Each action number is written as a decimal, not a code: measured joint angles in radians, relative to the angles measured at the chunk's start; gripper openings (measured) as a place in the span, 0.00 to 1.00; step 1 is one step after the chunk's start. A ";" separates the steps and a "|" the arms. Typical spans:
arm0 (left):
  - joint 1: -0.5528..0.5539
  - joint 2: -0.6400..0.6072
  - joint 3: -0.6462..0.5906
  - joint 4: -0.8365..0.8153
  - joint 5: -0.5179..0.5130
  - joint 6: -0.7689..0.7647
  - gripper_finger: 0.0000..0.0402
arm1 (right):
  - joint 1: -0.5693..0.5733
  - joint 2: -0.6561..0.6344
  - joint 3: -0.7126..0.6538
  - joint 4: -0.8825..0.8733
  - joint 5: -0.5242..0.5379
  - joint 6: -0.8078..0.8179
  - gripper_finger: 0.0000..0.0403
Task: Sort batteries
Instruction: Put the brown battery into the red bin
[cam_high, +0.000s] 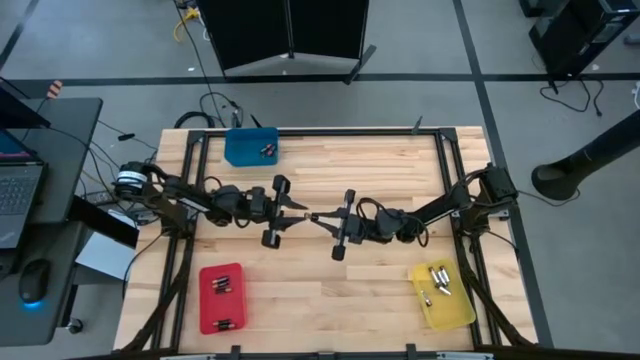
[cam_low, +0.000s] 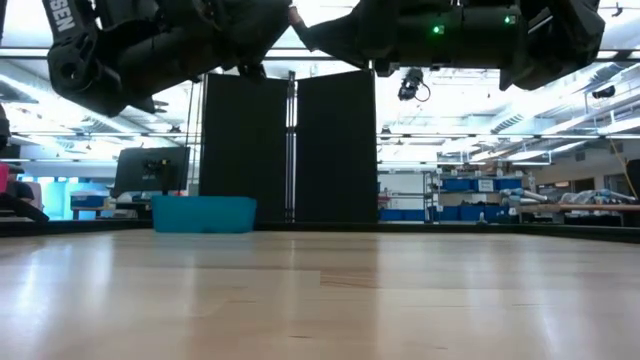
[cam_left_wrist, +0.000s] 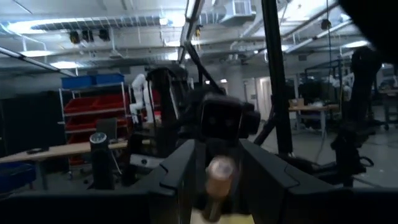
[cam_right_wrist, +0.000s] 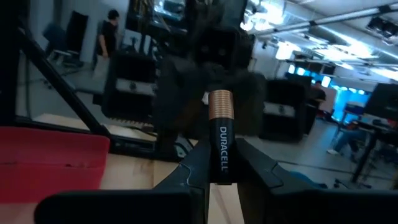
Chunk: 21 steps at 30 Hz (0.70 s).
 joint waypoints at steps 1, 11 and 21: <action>0.000 0.000 0.004 -0.016 0.007 0.000 0.32 | 0.000 0.000 0.000 0.005 -0.011 0.000 0.14; -0.001 0.003 0.029 -0.073 0.065 0.000 0.32 | 0.001 0.000 0.000 0.027 -0.024 -0.006 0.14; -0.004 0.003 0.059 -0.118 0.079 0.014 0.32 | 0.001 0.000 0.000 0.029 -0.032 -0.004 0.14</action>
